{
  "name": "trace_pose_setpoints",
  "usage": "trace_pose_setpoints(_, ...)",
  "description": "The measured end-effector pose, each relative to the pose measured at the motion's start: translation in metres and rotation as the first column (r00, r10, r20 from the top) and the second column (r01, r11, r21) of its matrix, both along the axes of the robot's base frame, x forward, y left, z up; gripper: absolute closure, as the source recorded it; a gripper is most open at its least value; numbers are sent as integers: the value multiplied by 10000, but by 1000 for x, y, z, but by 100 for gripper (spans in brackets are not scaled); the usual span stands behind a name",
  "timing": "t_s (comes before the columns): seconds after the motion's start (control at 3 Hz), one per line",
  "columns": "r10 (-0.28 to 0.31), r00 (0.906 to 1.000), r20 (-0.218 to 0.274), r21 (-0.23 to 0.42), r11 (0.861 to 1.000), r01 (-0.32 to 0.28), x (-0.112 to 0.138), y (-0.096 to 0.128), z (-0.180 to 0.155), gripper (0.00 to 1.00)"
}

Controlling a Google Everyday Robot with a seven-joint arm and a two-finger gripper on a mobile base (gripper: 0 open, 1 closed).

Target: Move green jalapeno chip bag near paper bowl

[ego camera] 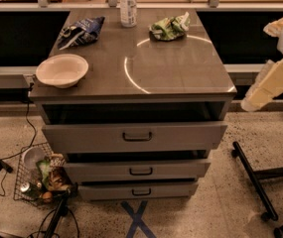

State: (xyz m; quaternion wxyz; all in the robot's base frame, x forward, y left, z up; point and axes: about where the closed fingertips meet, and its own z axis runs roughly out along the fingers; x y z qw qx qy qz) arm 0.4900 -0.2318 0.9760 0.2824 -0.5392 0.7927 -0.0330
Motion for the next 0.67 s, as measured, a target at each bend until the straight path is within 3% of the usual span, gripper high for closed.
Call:
trace_pose_setpoints(0.33,-1070,9908,834,1657,9819,921,38,-10,-5,0)
trace_pose_setpoints(0.67,-2181,9632,1570,3299,9309,1570,78,-14,-2,0)
